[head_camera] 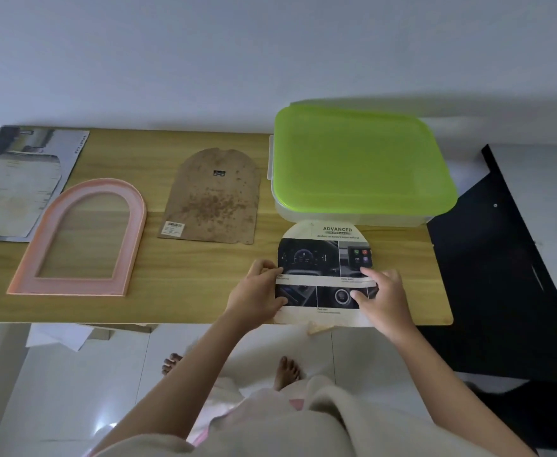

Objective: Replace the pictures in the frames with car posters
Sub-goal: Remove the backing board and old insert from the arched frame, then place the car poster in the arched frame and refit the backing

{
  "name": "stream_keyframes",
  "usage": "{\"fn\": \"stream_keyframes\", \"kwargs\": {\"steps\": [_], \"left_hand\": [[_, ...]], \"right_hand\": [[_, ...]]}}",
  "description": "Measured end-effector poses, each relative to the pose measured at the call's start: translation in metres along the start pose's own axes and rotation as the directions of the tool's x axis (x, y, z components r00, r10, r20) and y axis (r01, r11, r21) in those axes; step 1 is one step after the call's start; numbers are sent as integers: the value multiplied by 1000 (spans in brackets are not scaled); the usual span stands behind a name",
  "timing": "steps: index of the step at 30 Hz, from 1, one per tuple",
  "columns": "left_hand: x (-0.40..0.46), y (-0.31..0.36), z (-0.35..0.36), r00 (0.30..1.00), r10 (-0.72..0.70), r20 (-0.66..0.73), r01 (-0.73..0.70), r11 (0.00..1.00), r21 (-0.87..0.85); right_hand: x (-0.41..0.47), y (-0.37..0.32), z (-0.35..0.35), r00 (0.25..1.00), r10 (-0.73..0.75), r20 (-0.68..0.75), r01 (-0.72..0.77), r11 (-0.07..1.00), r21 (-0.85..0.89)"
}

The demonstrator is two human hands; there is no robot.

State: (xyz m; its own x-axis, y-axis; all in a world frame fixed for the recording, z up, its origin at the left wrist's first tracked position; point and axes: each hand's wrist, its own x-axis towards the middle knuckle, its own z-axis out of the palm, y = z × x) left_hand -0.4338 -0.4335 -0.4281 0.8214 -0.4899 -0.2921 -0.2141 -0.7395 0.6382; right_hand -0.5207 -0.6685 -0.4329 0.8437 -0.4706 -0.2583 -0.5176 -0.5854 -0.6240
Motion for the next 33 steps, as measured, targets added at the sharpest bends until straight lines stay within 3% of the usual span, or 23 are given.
{"fn": "stream_keyframes", "kwargs": {"steps": [9,12,15,18,21,25,33], "left_hand": [[3,-9,-2,999,42,-25,-40,995,87],[5,-13,-3,998,59,-14,-58,996,68],[5,-20,-6,996,86,15,-84,993,-86],[-1,-35,-22,996,81,49,-63,955,-289],[-14,-67,-57,993,78,83,-49,950,-309],[-44,-136,-127,998,48,-50,-62,936,-347],[-113,-284,-257,925,-201,-321,74,927,-368]], "right_hand": [[2,6,3,999,26,-43,-27,999,-30],[0,-1,3,994,95,-56,-95,995,6],[-5,-21,8,981,148,-124,-152,988,-23],[-14,-54,27,959,104,-264,-137,985,-107],[-21,-99,63,956,27,-293,-61,993,-106],[-31,-177,129,967,-76,-241,59,995,-77],[-49,-326,260,952,-298,-64,299,954,9]]}}
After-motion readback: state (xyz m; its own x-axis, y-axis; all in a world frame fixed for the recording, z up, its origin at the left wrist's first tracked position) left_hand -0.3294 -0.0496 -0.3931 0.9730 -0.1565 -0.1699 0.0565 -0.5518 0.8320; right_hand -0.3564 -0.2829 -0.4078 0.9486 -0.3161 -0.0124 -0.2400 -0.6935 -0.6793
